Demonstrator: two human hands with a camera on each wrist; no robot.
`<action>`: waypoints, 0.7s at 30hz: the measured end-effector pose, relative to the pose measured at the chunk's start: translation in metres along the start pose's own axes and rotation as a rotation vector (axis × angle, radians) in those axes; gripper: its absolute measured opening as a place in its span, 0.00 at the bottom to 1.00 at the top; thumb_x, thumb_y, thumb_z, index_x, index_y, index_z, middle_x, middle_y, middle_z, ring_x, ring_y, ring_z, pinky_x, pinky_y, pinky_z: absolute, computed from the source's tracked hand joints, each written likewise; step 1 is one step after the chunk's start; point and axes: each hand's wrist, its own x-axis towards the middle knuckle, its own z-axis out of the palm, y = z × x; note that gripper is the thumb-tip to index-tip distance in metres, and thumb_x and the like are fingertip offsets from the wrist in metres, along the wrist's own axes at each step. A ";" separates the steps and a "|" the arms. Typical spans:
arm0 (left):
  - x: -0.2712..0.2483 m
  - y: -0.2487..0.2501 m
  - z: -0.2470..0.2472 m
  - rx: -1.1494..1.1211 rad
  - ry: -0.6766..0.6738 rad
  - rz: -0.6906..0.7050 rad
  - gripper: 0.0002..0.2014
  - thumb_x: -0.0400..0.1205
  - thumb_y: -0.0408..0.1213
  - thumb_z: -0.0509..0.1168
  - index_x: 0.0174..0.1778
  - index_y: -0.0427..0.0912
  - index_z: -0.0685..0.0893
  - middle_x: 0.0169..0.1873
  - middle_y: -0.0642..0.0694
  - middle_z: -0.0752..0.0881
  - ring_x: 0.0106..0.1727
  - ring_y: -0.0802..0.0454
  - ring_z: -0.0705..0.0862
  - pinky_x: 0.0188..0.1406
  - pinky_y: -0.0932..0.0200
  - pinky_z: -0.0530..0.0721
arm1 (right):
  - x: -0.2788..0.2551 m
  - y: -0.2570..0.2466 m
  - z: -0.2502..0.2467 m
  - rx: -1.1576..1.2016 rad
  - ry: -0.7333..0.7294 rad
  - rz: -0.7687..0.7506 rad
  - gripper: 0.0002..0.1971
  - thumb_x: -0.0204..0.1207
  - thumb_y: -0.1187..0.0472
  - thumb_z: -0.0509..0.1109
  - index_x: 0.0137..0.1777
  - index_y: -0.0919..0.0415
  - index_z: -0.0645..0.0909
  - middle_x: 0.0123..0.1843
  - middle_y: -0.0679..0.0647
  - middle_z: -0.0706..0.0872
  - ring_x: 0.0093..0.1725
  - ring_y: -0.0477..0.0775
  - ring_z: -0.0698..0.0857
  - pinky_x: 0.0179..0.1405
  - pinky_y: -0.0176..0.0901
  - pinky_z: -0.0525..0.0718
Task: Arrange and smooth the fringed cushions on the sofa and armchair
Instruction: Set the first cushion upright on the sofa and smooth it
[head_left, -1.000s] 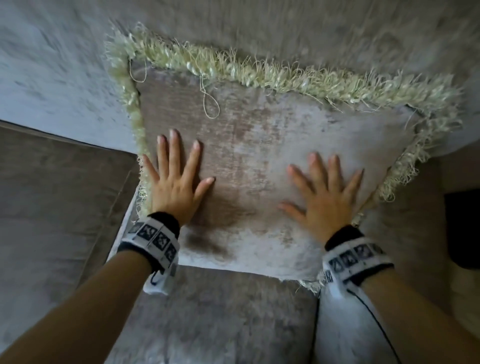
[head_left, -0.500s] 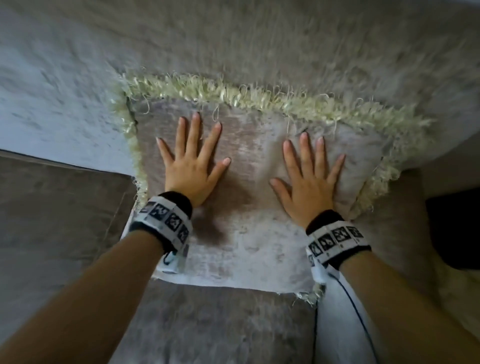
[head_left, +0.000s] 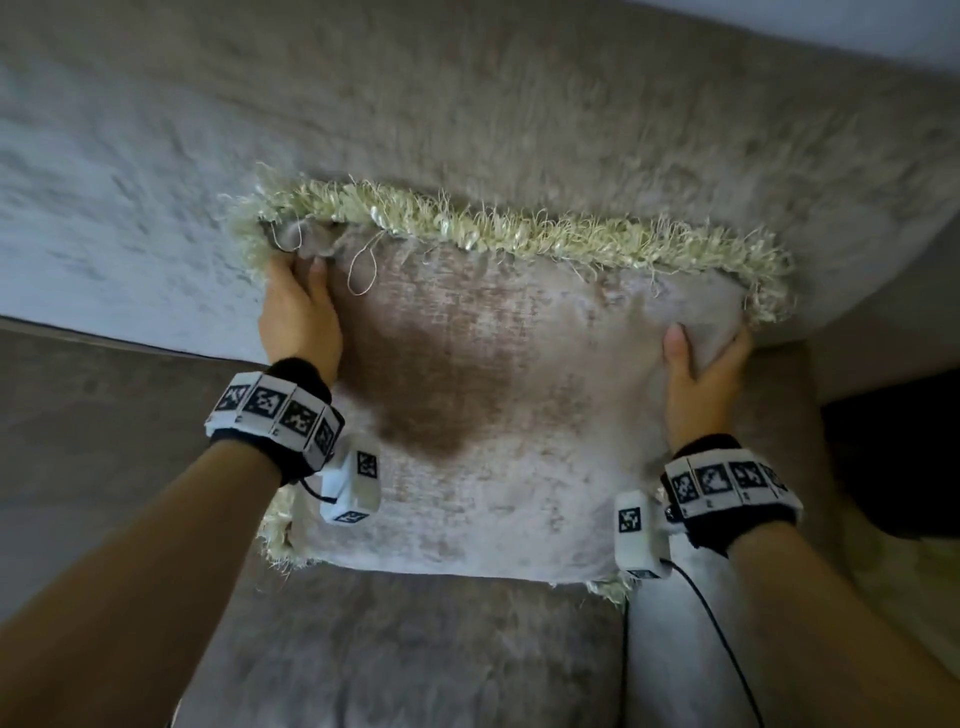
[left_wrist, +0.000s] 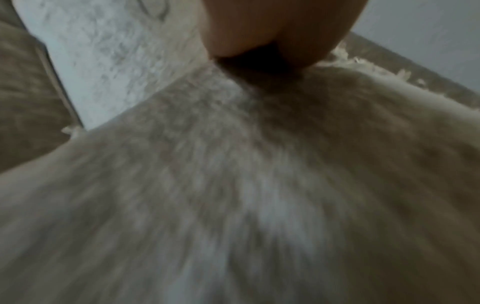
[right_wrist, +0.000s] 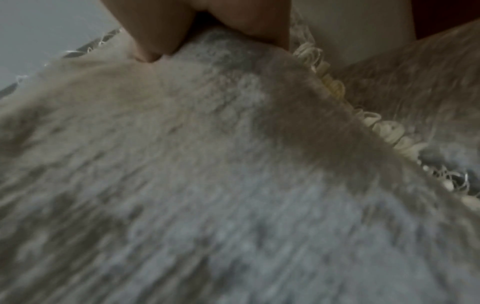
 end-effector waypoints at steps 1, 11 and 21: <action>0.001 0.005 -0.004 0.008 0.026 0.032 0.18 0.87 0.42 0.52 0.66 0.32 0.70 0.60 0.32 0.81 0.59 0.34 0.79 0.45 0.54 0.67 | 0.002 0.000 -0.005 -0.015 0.012 0.002 0.37 0.77 0.45 0.64 0.80 0.64 0.55 0.77 0.62 0.70 0.75 0.58 0.72 0.74 0.53 0.72; 0.008 0.006 -0.004 -0.004 0.035 0.134 0.17 0.86 0.40 0.54 0.64 0.31 0.71 0.61 0.34 0.78 0.61 0.38 0.77 0.54 0.51 0.72 | 0.010 -0.004 -0.007 -0.122 -0.019 -0.001 0.33 0.82 0.48 0.57 0.80 0.66 0.54 0.78 0.65 0.67 0.75 0.63 0.70 0.74 0.51 0.70; -0.034 0.040 -0.067 0.045 0.004 0.234 0.19 0.84 0.40 0.58 0.68 0.34 0.71 0.64 0.36 0.75 0.61 0.40 0.76 0.58 0.46 0.76 | -0.024 -0.076 -0.047 -0.324 -0.058 -0.167 0.30 0.82 0.48 0.57 0.80 0.62 0.57 0.79 0.64 0.63 0.78 0.64 0.64 0.75 0.60 0.65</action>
